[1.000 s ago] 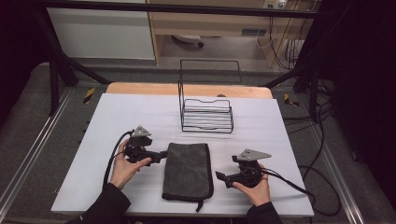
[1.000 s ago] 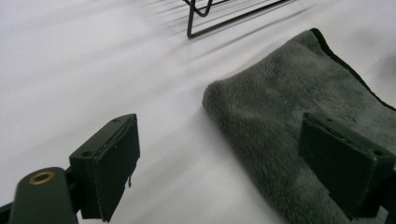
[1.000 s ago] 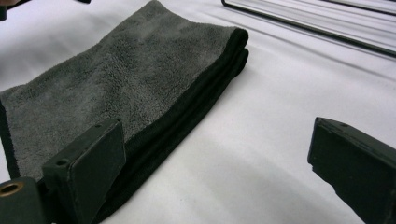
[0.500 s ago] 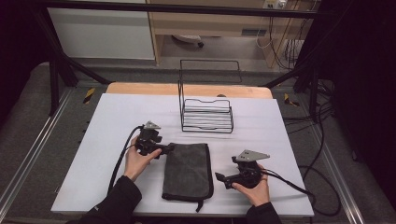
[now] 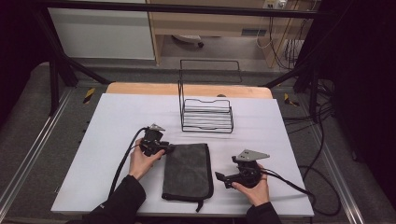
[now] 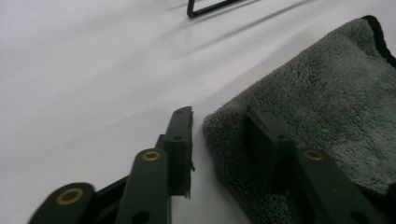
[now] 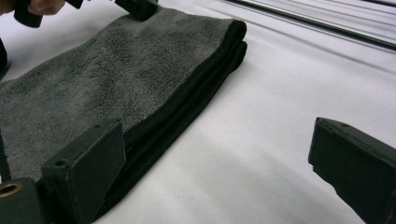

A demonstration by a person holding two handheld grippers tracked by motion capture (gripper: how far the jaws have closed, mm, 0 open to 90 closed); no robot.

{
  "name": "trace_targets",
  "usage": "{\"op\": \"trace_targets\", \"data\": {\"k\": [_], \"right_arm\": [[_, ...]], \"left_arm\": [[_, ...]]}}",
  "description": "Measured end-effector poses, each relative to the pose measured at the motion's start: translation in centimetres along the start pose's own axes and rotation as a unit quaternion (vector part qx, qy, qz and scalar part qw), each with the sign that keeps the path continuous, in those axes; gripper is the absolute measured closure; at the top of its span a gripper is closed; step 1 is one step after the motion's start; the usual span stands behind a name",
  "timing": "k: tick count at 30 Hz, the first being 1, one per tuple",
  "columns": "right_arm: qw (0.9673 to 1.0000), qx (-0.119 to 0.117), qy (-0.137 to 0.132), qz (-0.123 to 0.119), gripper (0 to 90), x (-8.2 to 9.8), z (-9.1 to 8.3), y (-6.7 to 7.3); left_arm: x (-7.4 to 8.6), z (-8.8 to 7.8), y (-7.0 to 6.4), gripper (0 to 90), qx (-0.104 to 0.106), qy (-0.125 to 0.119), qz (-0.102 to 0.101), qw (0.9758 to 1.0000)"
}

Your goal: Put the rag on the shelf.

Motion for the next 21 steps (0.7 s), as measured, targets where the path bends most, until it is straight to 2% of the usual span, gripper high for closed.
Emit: {"op": "trace_targets", "data": {"k": [3,12,15,18,21], "right_arm": [[1.0,0.003,-0.003,0.009,4.6,-0.2,0.0,-0.2],[0.9996,0.016,-0.013,0.019,3.8,-1.8,1.0,-1.0],[0.9996,0.022,-0.012,0.015,5.6,-2.7,1.7,-1.3],[0.9994,0.03,-0.01,0.015,7.5,-3.6,2.7,-1.7],[0.9991,0.036,-0.004,0.023,10.5,-4.2,4.0,-2.2]], "left_arm": [[0.2,0.1,-0.2,71.5,0.004,0.001,0.0,1.0],[0.3,0.3,-0.2,75.1,0.01,0.0,-0.011,0.9999],[0.4,0.3,-0.2,75.3,0.006,-0.003,-0.004,1.0],[0.4,0.3,-0.2,75.4,0.008,-0.008,-0.007,0.9999],[0.4,0.3,-0.2,75.5,0.01,-0.007,-0.007,0.9999]]}}
Point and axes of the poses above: each handheld gripper's, and its own axes: z roughly forward along the jaws, x roughly out of its underside, y roughly to its left, the point moved 9 cm from there along z, roughly forward along the jaws, and after that the axes turned 15 degrees about -z, right-handed, at the moved point
